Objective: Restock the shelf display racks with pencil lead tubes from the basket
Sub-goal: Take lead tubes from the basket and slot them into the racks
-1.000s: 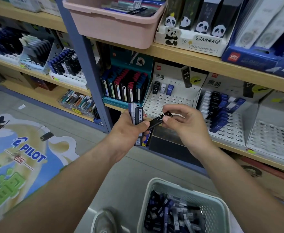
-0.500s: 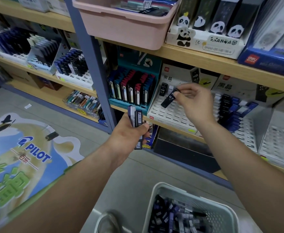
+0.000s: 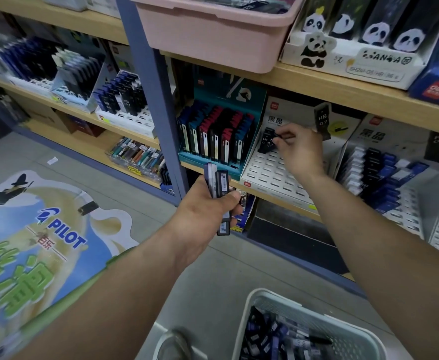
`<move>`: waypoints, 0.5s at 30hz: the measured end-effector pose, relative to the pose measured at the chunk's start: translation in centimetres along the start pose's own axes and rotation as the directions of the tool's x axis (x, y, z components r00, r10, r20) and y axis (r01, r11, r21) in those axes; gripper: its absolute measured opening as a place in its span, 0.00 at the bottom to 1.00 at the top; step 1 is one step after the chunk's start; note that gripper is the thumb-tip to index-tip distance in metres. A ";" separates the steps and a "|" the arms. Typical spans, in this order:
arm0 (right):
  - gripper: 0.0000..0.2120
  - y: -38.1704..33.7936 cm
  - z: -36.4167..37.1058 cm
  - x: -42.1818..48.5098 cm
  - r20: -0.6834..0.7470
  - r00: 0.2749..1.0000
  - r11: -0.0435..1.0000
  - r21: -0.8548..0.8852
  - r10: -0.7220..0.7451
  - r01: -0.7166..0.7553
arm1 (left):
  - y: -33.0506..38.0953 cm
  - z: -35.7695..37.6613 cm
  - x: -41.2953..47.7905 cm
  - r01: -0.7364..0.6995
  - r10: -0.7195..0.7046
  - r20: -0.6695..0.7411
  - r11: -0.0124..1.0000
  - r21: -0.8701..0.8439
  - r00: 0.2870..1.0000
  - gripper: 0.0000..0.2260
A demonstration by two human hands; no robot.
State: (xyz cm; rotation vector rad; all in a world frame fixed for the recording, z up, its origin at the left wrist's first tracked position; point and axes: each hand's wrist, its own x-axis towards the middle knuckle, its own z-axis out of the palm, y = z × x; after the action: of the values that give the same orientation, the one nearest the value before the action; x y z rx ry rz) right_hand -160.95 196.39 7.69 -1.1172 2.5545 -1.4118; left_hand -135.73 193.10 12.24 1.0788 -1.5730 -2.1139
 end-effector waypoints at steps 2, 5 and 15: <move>0.07 0.1 0.1 -0.1 0.018 0.997 0.996 -0.052 -0.072 0.073 | 0.0 0.0 0.0 -0.001 0.001 0.004 1.000 -0.012 1.000 0.09; 0.09 0.2 0.4 -0.2 0.048 0.981 0.971 -0.138 -0.189 0.194 | 0.0 0.0 -0.1 0.004 -0.004 0.006 1.000 -0.028 1.000 0.08; 0.18 0.1 0.3 -0.4 0.275 0.954 0.945 -0.264 -0.119 0.194 | 0.3 -0.2 -0.8 0.013 -0.010 0.029 0.994 -0.105 1.000 0.08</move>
State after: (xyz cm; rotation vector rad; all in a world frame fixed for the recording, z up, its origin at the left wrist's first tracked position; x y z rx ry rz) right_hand -160.57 196.45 7.29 -1.4663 2.5828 -0.8580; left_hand -135.12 193.31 12.77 1.0298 -1.4525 -2.2027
